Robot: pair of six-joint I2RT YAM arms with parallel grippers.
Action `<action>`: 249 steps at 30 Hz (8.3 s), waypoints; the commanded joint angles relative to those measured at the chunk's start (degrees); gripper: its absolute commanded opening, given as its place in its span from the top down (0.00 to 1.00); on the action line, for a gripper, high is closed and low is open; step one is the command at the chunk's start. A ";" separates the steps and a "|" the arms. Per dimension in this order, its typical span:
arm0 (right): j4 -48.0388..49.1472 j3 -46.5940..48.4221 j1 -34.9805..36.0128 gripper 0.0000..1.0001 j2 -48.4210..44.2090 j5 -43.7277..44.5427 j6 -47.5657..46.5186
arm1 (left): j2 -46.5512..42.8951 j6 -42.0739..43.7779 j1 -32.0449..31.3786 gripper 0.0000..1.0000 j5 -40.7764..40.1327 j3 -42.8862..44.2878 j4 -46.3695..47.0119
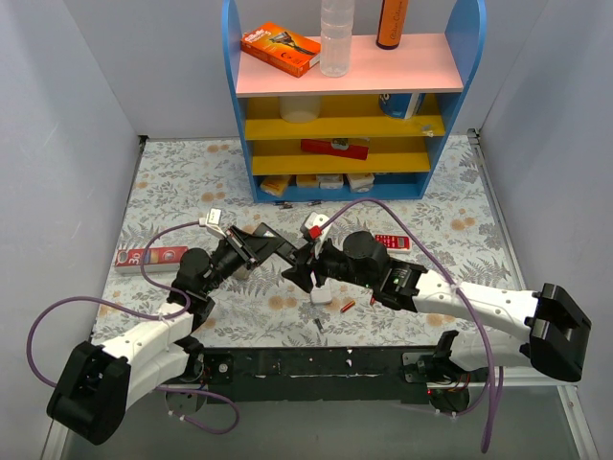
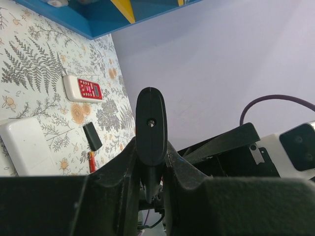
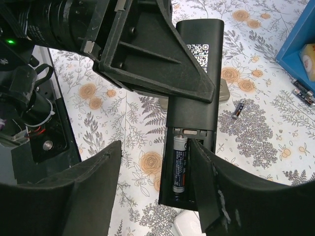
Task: Load the batteries into the remote control
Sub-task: Load the battery into the remote control, then pick up the battery from the center of the board.
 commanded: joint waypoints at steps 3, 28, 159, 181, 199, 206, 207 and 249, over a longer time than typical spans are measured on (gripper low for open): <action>-3.53 3.10 -1.30 0.29 -2.12 5.56 -3.86 | 0.18 -1.37 -0.50 1.00 6.17 0.94 5.18; -19.77 13.38 -1.30 0.33 -7.84 3.89 -5.38 | 1.85 0.31 -0.59 1.00 10.04 2.52 6.32; -28.06 5.56 -5.35 0.83 1.13 -28.18 -44.39 | 2.90 0.83 0.12 1.00 23.39 12.36 14.15; -27.96 11.99 -5.44 0.39 -4.75 -21.43 -21.45 | -5.44 29.05 0.12 1.00 -8.15 13.77 -33.30; -36.05 -1.65 0.70 0.47 -0.64 -3.14 12.74 | -19.59 31.77 0.20 1.00 -18.88 15.70 -41.31; -33.68 -1.65 6.86 0.51 5.16 4.58 18.98 | -19.15 30.72 0.12 1.00 -17.91 14.91 -40.44; -33.59 -1.39 7.48 0.52 6.73 5.47 19.86 | -19.06 30.54 0.20 1.00 -17.74 14.82 -40.26; -45.27 7.58 13.64 0.99 16.34 16.55 20.66 | -14.23 22.46 0.12 1.00 -6.41 6.21 -22.44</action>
